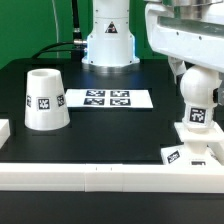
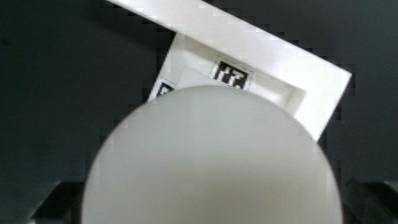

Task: Assemble lamp

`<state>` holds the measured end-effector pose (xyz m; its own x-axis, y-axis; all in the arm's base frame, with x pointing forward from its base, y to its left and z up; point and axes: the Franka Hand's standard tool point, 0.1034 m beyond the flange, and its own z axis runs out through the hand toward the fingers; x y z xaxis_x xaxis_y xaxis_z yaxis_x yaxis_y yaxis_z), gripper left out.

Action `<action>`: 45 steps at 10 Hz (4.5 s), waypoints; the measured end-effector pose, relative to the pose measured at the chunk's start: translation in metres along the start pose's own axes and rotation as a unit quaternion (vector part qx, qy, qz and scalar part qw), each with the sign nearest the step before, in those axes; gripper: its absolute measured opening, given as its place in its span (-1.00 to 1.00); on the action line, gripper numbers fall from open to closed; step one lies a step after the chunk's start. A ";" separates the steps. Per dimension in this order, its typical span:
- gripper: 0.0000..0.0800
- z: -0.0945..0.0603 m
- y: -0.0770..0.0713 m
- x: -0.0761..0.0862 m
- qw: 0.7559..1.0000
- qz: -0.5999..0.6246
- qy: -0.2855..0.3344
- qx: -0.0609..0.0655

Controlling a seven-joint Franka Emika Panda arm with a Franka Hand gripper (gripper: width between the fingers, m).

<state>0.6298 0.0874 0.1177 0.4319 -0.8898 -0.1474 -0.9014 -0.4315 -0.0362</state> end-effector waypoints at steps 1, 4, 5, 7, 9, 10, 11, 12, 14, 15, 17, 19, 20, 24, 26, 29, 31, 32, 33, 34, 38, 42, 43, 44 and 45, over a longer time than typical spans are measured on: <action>0.74 -0.003 0.001 -0.002 0.999 -0.035 -0.006 -0.009; 0.75 -0.002 -0.002 -0.003 0.984 -0.177 -0.002 -0.002; 0.75 -0.002 -0.002 -0.003 0.978 -0.209 -0.002 -0.002; 0.75 -0.002 -0.002 -0.003 0.962 -0.275 -0.002 -0.001; 0.75 -0.002 -0.002 -0.002 0.941 -0.339 -0.002 -0.001; 0.75 -0.002 -0.002 -0.003 0.925 -0.380 -0.002 -0.001; 0.75 -0.001 -0.002 -0.005 0.910 -0.415 0.003 -0.010; 0.75 -0.001 -0.003 -0.007 0.882 -0.471 0.007 -0.016; 0.75 -0.001 -0.004 -0.010 0.830 -0.557 0.015 -0.027; 0.75 0.000 -0.004 -0.013 0.814 -0.579 0.016 -0.031; 0.75 0.001 -0.005 -0.010 0.742 -0.668 0.028 -0.044; 0.75 0.001 -0.005 -0.008 0.699 -0.713 0.030 -0.049; 0.75 0.001 -0.005 -0.008 0.669 -0.741 0.027 -0.051; 0.75 0.002 -0.004 -0.006 0.572 -0.818 0.021 -0.055; 0.75 0.004 -0.004 -0.007 0.500 -0.863 0.025 -0.069; 0.75 0.005 -0.004 -0.005 0.371 -0.925 0.024 -0.083; 0.75 0.007 -0.002 -0.002 0.278 -0.956 0.015 -0.092; 0.75 0.007 -0.003 -0.001 0.238 -0.966 0.012 -0.098; 0.75 0.006 -0.002 0.000 0.197 -0.975 0.008 -0.105; 0.75 0.006 -0.002 0.001 0.161 -0.981 0.004 -0.110; 0.44 0.006 -0.001 0.003 0.093 -0.989 -0.006 -0.114; 0.43 0.006 0.000 0.004 0.094 -0.989 -0.006 -0.114; 0.43 0.006 0.000 0.004 0.106 -0.988 -0.005 -0.114; 0.43 0.006 0.000 0.004 0.109 -0.988 -0.005 -0.113; 0.43 0.005 0.003 0.004 0.163 -0.980 -0.013 -0.112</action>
Offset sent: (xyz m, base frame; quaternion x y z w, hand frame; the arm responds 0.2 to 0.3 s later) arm -0.0057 0.0057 -0.0019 0.0310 0.0147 -0.2227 0.9743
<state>0.6285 0.0829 0.1118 -0.1207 0.9899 -0.0737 0.9927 0.1209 -0.0027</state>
